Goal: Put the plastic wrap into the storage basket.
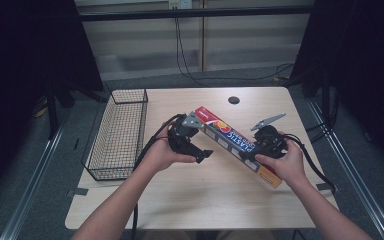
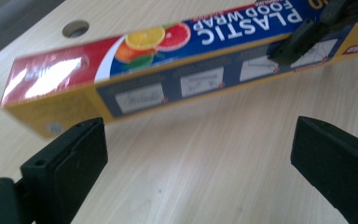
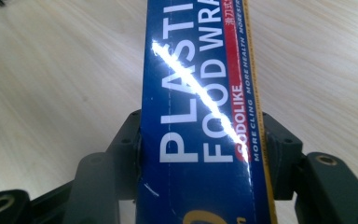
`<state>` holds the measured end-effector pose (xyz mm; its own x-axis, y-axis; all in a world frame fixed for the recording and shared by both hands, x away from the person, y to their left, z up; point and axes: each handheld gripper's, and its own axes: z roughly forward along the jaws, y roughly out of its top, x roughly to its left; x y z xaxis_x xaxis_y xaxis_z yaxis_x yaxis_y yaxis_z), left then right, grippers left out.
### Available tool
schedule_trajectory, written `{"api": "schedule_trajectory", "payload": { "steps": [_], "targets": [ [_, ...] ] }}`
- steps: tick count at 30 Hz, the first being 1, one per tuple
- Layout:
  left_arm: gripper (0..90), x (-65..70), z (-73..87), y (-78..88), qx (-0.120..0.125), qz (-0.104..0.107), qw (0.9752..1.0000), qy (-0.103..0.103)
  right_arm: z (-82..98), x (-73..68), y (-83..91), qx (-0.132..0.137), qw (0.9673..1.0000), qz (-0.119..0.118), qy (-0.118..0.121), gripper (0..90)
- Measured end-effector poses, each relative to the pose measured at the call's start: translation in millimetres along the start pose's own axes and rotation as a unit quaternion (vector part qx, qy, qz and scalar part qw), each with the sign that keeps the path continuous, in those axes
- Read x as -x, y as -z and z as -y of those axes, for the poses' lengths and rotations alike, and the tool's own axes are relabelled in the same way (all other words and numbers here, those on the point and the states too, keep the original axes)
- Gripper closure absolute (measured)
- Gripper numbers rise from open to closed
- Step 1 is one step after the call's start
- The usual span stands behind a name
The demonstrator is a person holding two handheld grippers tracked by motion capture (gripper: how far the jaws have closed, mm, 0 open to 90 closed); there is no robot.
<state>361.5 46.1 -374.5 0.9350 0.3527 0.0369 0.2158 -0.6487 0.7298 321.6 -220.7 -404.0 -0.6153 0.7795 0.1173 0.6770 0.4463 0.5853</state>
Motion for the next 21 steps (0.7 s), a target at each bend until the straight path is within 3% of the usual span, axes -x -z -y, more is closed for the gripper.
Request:
{"api": "schedule_trajectory", "payload": {
  "steps": [1, 3, 8, 15, 18, 21],
  "targets": [
    [3.9, 0.0, 0.0, 0.0, 0.0, 0.0, 1.0, 0.0, 0.0, -1.9, 1.1, 0.001, 1.0, -0.003, 0.004, 44.1],
    [3.7, -0.6, -9.1, -2.4, -0.008, 0.005, 0.9996, -0.026, -0.4, -4.8, 2.5, -0.001, 0.9999, -0.006, 0.01, 44.1],
    [3.1, -0.1, -22.2, -8.0, -0.022, 0.015, 0.9986, -0.045, -0.3, -8.0, 3.0, 0.004, 0.9992, -0.019, 0.035, 44.0],
    [2.9, 4.9, -36.7, -17.6, -0.026, 0.021, 0.9944, -0.1, -1.9, -16.5, 4.2, -0.003, 0.9979, -0.032, 0.056, 44.0],
    [2.9, 5.7, -42.1, -22.4, -0.027, 0.036, 0.9934, -0.105, -1.9, -18.0, 4.4, -0.002, 0.9976, -0.039, 0.057, 43.9],
    [2.8, 8.4, -44.7, -27.2, -0.043, 0.049, 0.9903, -0.123, -2.5, -20.3, 4.7, -0.006, 0.997, -0.039, 0.066, 43.9]
  ]
}}
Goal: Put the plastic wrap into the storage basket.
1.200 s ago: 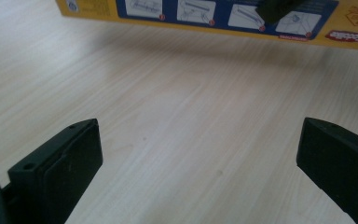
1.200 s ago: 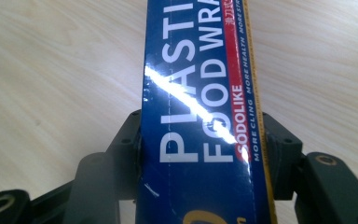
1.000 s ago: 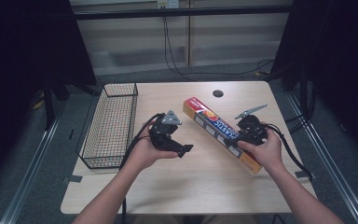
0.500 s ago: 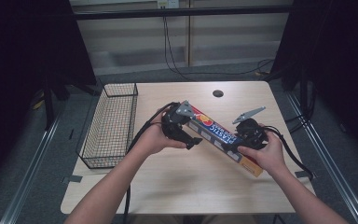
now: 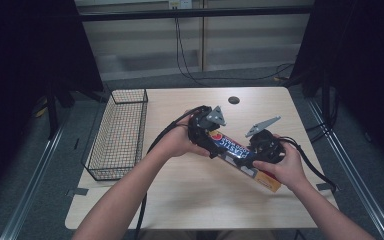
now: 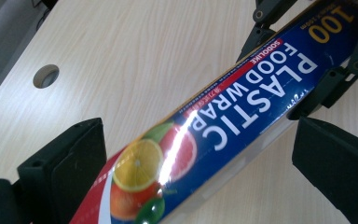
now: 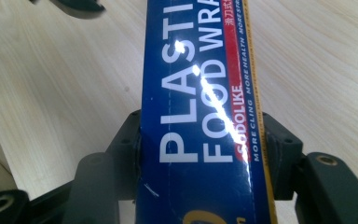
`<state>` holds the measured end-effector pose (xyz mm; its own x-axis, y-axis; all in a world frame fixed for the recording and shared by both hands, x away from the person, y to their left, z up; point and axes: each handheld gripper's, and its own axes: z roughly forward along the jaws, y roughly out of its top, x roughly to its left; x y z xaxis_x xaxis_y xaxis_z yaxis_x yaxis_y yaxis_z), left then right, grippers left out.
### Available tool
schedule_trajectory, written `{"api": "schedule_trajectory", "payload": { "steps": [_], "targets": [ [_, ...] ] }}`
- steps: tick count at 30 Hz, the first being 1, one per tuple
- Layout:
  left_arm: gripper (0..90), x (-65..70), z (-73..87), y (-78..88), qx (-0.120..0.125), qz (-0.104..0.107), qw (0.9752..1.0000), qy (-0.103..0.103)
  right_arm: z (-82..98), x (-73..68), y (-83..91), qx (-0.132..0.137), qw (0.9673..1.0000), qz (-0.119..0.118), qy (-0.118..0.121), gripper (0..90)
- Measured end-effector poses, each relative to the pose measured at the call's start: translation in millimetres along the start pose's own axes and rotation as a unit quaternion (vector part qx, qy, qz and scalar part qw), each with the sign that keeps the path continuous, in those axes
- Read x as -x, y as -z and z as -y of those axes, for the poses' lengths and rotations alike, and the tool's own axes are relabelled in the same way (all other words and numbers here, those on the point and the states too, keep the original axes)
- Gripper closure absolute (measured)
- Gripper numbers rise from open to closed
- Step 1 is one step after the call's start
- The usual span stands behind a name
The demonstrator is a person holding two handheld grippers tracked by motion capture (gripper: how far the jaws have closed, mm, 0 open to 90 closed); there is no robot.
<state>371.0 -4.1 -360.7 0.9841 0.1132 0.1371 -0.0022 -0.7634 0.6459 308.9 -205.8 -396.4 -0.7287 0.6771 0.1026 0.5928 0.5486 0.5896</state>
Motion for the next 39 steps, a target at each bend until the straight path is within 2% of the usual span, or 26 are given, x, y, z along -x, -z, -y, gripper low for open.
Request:
{"api": "schedule_trajectory", "payload": {
  "steps": [1, 4, 6, 11, 14, 16, 17, 19, 21, 23, 24, 26, 27, 28, 31, 32, 33, 35, 36, 38, 39],
  "targets": [
    [2.8, 0.0, 0.0, 0.0, 0.0, 0.0, 1.0, 0.0, 0.0, 0.0, 0.0, 0.0, 1.0, 0.0, 0.0, 43.9],
    [3.0, 2.6, -2.1, -4.4, -0.016, 0.013, 0.9995, -0.022, -1.0, -2.2, 0.5, -0.001, 0.9999, -0.007, 0.009, 43.9],
    [3.2, 3.0, -1.7, -5.4, -0.019, 0.017, 0.9995, -0.02, -1.2, -2.6, 0.5, 0.002, 0.9999, -0.009, 0.014, 43.9],
    [4.8, 2.8, 0.9, -9.3, -0.039, 0.037, 0.9979, -0.037, -3.8, -7.8, 0.6, -0.002, 0.9994, -0.014, 0.033, 43.8],
    [7.0, 3.7, 2.1, -11.4, -0.051, 0.05, 0.9962, -0.049, -4.2, -9.0, -0.5, -0.004, 0.999, -0.021, 0.038, 43.8],
    [10.8, 3.9, 2.8, -12.2, -0.054, 0.049, 0.996, -0.051, -4.4, -10.0, -1.4, -0.005, 0.9988, -0.023, 0.042, 43.8],
    [11.8, 3.3, 3.5, -13.5, -0.06, 0.057, 0.9947, -0.061, -4.7, -10.7, -1.6, -0.006, 0.9987, -0.021, 0.046, 43.8],
    [16.3, 3.2, 3.8, -14.1, -0.061, 0.065, 0.9944, -0.056, -5.2, -11.4, -1.9, -0.006, 0.9985, -0.021, 0.049, 43.7],
    [17.1, 3.7, 3.9, -15.6, -0.069, 0.077, 0.9923, -0.069, -6.5, -14.0, -1.2, -0.009, 0.9984, -0.027, 0.049, 43.7],
    [18.2, 5.2, 3.7, -17.6, -0.074, 0.085, 0.9907, -0.077, -8.3, -15.6, -0.8, -0.006, 0.9978, -0.028, 0.06, 43.7],
    [19.1, 5.2, 3.7, -17.6, -0.074, 0.085, 0.9907, -0.077, -8.6, -16.6, -0.7, -0.009, 0.9975, -0.028, 0.063, 43.6],
    [22.0, 7.6, 2.3, -18.2, -0.084, 0.091, 0.988, -0.092, -9.1, -18.5, -1.0, -0.013, 0.9968, -0.023, 0.075, 43.6],
    [23.4, 7.6, 2.3, -18.2, -0.084, 0.091, 0.988, -0.092, -9.1, -18.5, -1.0, -0.013, 0.9968, -0.023, 0.075, 43.6],
    [24.9, 8.3, 1.4, -17.9, -0.099, 0.104, 0.9839, -0.107, -8.5, -19.4, -1.9, -0.01, 0.9962, -0.03, 0.081, 43.6],
    [29.1, 11.4, 2.1, -17.9, -0.114, 0.116, 0.9806, -0.111, -6.7, -21.4, -3.6, -0.011, 0.9939, -0.034, 0.105, 43.6],
    [30.2, 11.4, 2.1, -17.9, -0.114, 0.116, 0.9806, -0.111, -6.7, -21.4, -3.6, -0.011, 0.9939, -0.034, 0.105, 43.6],
    [31.3, 14.4, 1.6, -18.2, -0.123, 0.115, 0.9774, -0.127, -5.2, -23.2, -4.0, -0.012, 0.9926, -0.033, 0.116, 43.6],
    [32.3, 17.0, 1.4, -18.7, -0.122, 0.111, 0.9779, -0.129, -4.3, -24.1, -3.5, -0.014, 0.9917, -0.036, 0.123, 43.7],
    [32.9, 17.5, 0.8, -18.4, -0.125, 0.113, 0.9769, -0.132, -4.3, -23.4, -3.3, -0.014, 0.9904, -0.037, 0.132, 43.7],
    [34.5, 18.1, -1.2, -17.4, -0.14, 0.121, 0.9742, -0.129, -3.6, -24.6, -3.1, -0.011, 0.99, -0.037, 0.135, 43.6],
    [35.6, 18.1, -1.2, -17.4, -0.14, 0.121, 0.9742, -0.129, -3.6, -24.6, -3.1, -0.011, 0.99, -0.037, 0.135, 43.6]
  ]
}}
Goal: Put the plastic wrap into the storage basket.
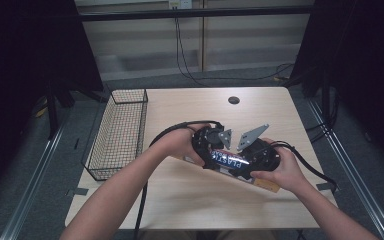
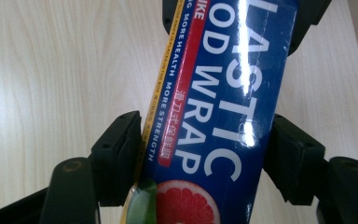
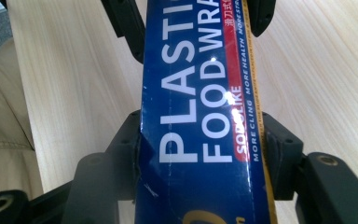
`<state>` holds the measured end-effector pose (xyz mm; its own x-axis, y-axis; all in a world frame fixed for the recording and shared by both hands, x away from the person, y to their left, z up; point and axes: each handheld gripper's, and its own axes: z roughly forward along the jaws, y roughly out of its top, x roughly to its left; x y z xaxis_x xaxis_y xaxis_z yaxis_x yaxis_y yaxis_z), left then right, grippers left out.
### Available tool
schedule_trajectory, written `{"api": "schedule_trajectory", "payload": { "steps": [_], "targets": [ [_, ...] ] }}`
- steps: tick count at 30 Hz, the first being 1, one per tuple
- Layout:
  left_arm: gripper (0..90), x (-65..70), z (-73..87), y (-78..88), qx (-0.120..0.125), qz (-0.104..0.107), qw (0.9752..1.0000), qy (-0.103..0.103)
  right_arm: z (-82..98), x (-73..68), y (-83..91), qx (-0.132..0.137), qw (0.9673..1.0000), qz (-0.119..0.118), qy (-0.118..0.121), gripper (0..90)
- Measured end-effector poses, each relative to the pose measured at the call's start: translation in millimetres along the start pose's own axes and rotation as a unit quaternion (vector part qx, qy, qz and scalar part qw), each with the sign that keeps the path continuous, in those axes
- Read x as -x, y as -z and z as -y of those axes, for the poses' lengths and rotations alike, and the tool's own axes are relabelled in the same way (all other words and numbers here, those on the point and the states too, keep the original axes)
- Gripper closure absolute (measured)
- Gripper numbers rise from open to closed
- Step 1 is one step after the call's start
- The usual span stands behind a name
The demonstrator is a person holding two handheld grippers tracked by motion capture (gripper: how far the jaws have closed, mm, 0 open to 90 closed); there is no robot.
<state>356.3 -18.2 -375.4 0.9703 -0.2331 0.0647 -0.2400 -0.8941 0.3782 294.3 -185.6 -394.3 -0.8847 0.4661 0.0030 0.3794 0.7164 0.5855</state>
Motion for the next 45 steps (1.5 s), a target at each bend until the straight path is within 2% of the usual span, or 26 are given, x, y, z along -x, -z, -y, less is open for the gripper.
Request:
{"api": "schedule_trajectory", "payload": {
  "steps": [2, 3, 5, 7, 8, 9, 10, 13, 15, 18, 22, 24, 25, 26, 27, 28, 29, 32, 33, 34, 35, 36, 37, 38, 39, 45],
  "targets": [
    [37.4, 1.9, -2.5, 0.1, -0.014, 0.004, 0.9998, -0.012, 0.7, -1.3, 0.2, -0.003, 0.9999, 0.0, 0.011, 43.6],
    [40.3, 6.1, -4.2, 0.2, -0.025, 0.013, 0.9996, -0.006, 2.0, -2.9, -0.5, -0.003, 0.9995, -0.002, 0.031, 43.5],
    [41.8, 10.5, -5.7, 0.6, -0.021, 0.012, 0.9997, 0.009, 2.9, -3.5, 0.4, -0.003, 0.999, -0.008, 0.044, 43.6],
    [42.6, 10.0, -7.3, 3.2, -0.035, 0.015, 0.9993, 0.0, 3.4, -2.7, 0.8, 0.001, 0.9986, -0.014, 0.052, 43.7],
    [42.4, 12.9, -8.2, 2.3, -0.033, 0.016, 0.999, 0.024, 3.7, -1.9, 1.6, 0.005, 0.9978, -0.02, 0.062, 43.9],
    [42.2, 12.9, -8.2, 2.3, -0.033, 0.016, 0.999, 0.024, 3.7, -1.9, 1.6, 0.005, 0.9978, -0.02, 0.062, 43.9],
    [41.8, 12.9, -8.5, 2.7, -0.043, 0.013, 0.999, 0.006, 3.2, -2.6, 0.6, 0.009, 0.9971, -0.015, 0.074, 43.8],
    [40.4, 12.8, -8.0, 3.0, -0.04, 0.008, 0.9992, 0.003, 3.1, -3.0, 0.3, 0.012, 0.997, -0.016, 0.075, 43.6],
    [39.7, 10.5, -8.5, 4.9, -0.052, 0.012, 0.9984, -0.016, 3.1, -3.1, 0.3, 0.014, 0.997, -0.014, 0.075, 43.6],
    [38.5, 12.8, -8.2, 0.9, -0.064, 0.008, 0.9977, -0.024, 2.8, -2.8, 0.1, 0.017, 0.9968, -0.016, 0.076, 43.3],
    [40.7, 15.9, -10.1, -2.3, -0.068, 0.014, 0.9976, -0.01, 3.5, -4.0, 0.4, 0.019, 0.9967, -0.019, 0.077, 43.3],
    [42.7, 18.7, -12.1, -3.6, -0.075, 0.003, 0.9972, -0.009, 3.7, -4.8, 0.4, 0.019, 0.9964, -0.022, 0.079, 43.4],
    [43.1, 21.0, -12.5, -5.1, -0.076, 0.011, 0.997, 0.008, 3.9, -4.6, 0.1, 0.017, 0.996, -0.023, 0.085, 43.3],
    [43.3, 23.2, -13.5, -5.2, -0.086, 0.01, 0.9962, 0.011, 4.0, -4.1, -0.3, 0.014, 0.9958, -0.031, 0.085, 43.1],
    [43.4, 21.9, -14.8, -3.8, -0.103, 0.016, 0.9946, -0.003, 4.3, -3.4, -1.0, 0.014, 0.9949, -0.036, 0.094, 42.9],
    [43.5, 26.7, -14.3, -5.9, -0.083, 0.016, 0.9959, 0.031, 4.7, -2.1, -1.6, 0.016, 0.994, -0.043, 0.099, 42.8],
    [43.5, 24.3, -15.9, -2.7, -0.104, 0.018, 0.9943, 0.011, 5.0, -1.6, -1.6, 0.017, 0.9937, -0.052, 0.098, 42.6],
    [43.6, 26.9, -16.0, -1.0, -0.108, 0.026, 0.9933, 0.032, 4.5, -0.4, -1.4, 0.021, 0.992, -0.066, 0.105, 41.6],
    [43.6, 33.4, -14.5, -5.4, -0.072, 0.016, 0.9941, 0.08, 4.4, -0.9, -2.1, 0.024, 0.9921, -0.068, 0.103, 40.7],
    [43.6, 29.9, -14.3, -2.1, -0.099, 0.023, 0.9931, 0.06, 4.2, -1.9, -2.8, 0.022, 0.9922, -0.068, 0.102, 39.6],
    [43.6, 29.9, -14.3, -2.1, -0.099, 0.023, 0.9931, 0.06, 4.4, -1.8, -2.8, 0.02, 0.9922, -0.064, 0.105, 36.6],
    [43.6, 28.5, -13.1, -1.2, -0.113, 0.032, 0.9911, 0.063, 4.4, -1.8, -2.8, 0.02, 0.9922, -0.064, 0.105, 36.6],
    [43.7, 28.0, -8.2, -1.4, -0.119, 0.027, 0.9903, 0.066, 6.5, 1.0, -0.9, 0.016, 0.9927, -0.051, 0.108, 23.5],
    [43.7, 28.0, -8.2, -1.4, -0.119, 0.027, 0.9903, 0.066, 6.5, 1.0, -0.9, 0.016, 0.9927, -0.051, 0.108, 23.5],
    [43.7, 29.7, -2.1, -0.9, -0.124, 0.02, 0.989, 0.078, 9.9, 5.6, 3.8, 0.027, 0.9948, -0.042, 0.089, 19.0],
    [43.7, 29.3, 13.7, 10.2, -0.118, 0.017, 0.9854, 0.122, 23.1, 20.2, 13.3, 0.041, 0.9976, -0.024, 0.051, 10.1]
  ]
}}
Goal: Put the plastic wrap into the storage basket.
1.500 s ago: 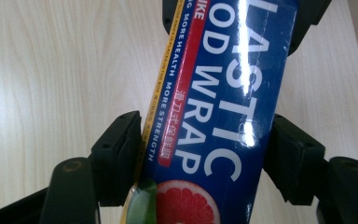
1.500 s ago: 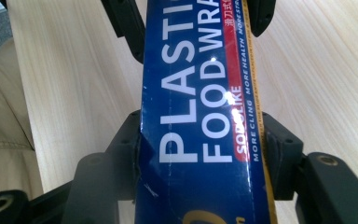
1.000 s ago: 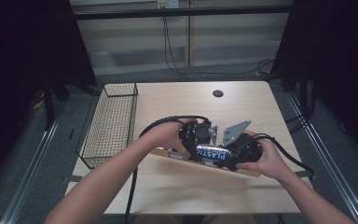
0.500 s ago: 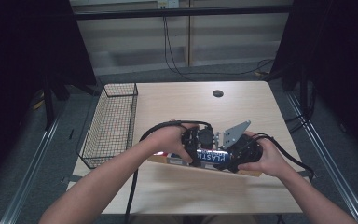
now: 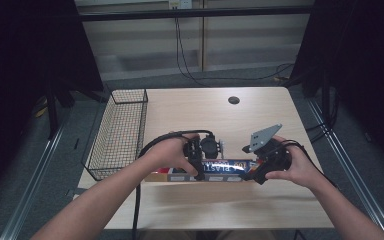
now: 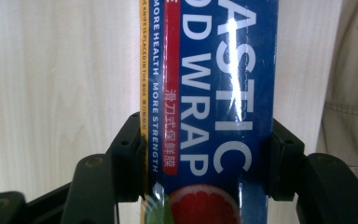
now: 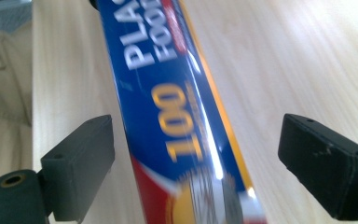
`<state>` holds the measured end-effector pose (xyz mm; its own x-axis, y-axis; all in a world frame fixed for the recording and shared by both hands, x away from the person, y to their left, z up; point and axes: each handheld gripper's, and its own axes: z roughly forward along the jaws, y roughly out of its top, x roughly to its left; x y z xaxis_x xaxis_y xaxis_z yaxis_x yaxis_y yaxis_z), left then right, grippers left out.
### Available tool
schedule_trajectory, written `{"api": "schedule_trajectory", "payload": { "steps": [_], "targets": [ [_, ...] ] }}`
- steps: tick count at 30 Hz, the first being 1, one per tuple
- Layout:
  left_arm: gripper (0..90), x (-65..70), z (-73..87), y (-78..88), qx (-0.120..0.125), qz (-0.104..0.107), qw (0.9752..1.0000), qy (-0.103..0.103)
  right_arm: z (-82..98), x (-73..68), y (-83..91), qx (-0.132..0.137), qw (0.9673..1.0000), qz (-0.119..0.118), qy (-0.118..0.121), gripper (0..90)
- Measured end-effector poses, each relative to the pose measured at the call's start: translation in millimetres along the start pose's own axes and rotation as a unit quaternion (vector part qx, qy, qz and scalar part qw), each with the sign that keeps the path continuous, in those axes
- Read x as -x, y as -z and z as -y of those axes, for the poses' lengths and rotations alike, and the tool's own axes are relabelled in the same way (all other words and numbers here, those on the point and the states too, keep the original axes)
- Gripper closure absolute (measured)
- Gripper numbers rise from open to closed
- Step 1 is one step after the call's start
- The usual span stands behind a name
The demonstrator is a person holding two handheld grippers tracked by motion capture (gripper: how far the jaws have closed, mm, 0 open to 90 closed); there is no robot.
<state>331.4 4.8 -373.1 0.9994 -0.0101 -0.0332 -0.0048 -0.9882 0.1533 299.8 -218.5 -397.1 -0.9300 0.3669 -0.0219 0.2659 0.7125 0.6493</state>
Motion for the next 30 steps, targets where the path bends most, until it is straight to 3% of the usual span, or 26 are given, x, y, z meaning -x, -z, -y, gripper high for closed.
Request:
{"api": "schedule_trajectory", "payload": {
  "steps": [3, 4, 6, 9, 11, 13, 15, 16, 21, 25, 27, 30],
  "targets": [
    [43.7, -1.6, 4.1, 2.4, 0.001, 0.005, 0.9999, 0.011, 3.1, 2.9, 0.8, 0.006, 1.0, 0.003, -0.006, 9.2],
    [43.7, -1.3, 8.2, 2.6, 0.003, -0.005, 0.9998, 0.02, 5.5, 5.6, 0.4, 0.008, 0.9998, 0.006, -0.016, 7.8],
    [43.7, -2.4, 10.1, 3.4, 0.001, -0.003, 0.9997, 0.024, 8.2, 8.5, 0.1, 0.008, 0.9995, 0.019, -0.025, 6.5],
    [43.7, -5.8, 18.8, 5.8, 0.012, -0.006, 0.9986, 0.051, 13.9, 14.1, 1.5, 0.017, 0.9985, 0.023, -0.046, 5.7],
    [43.7, -7.9, 20.5, 7.5, 0.01, 0.001, 0.9987, 0.051, 17.9, 16.7, 2.6, 0.021, 0.998, 0.021, -0.056, 5.2],
    [43.7, -9.9, 25.4, 9.7, 0.01, -0.01, 0.998, 0.062, 20.1, 17.5, 3.4, 0.02, 0.9973, 0.032, -0.063, 5.2],
    [43.7, -11.5, 26.7, 11.1, 0.007, -0.006, 0.9977, 0.067, 22.1, 18.0, 2.8, 0.02, 0.9971, 0.03, -0.068, 5.2],
    [43.7, -12.8, 30.0, 12.9, 0.009, -0.004, 0.9962, 0.086, 23.0, 17.6, 2.2, 0.016, 0.9969, 0.034, -0.07, 5.2],
    [43.7, -14.6, 36.6, 16.6, 0.013, -0.008, 0.9949, 0.099, 27.0, 17.8, -0.9, 0.015, 0.996, 0.037, -0.08, 5.3],
    [43.7, -16.6, 44.5, 23.5, 0.02, -0.015, 0.9914, 0.128, 30.1, 16.7, -4.5, 0.019, 0.9952, 0.04, -0.088, 5.4],
    [43.7, -18.0, 45.9, 25.3, 0.017, -0.016, 0.9913, 0.13, 30.4, 16.1, -5.6, 0.017, 0.9952, 0.043, -0.086, 5.8],
    [43.7, -20.8, 50.7, 29.0, 0.021, -0.021, 0.9882, 0.15, 31.4, 13.9, -9.0, 0.02, 0.9951, 0.045, -0.086, 5.9]
  ]
}}
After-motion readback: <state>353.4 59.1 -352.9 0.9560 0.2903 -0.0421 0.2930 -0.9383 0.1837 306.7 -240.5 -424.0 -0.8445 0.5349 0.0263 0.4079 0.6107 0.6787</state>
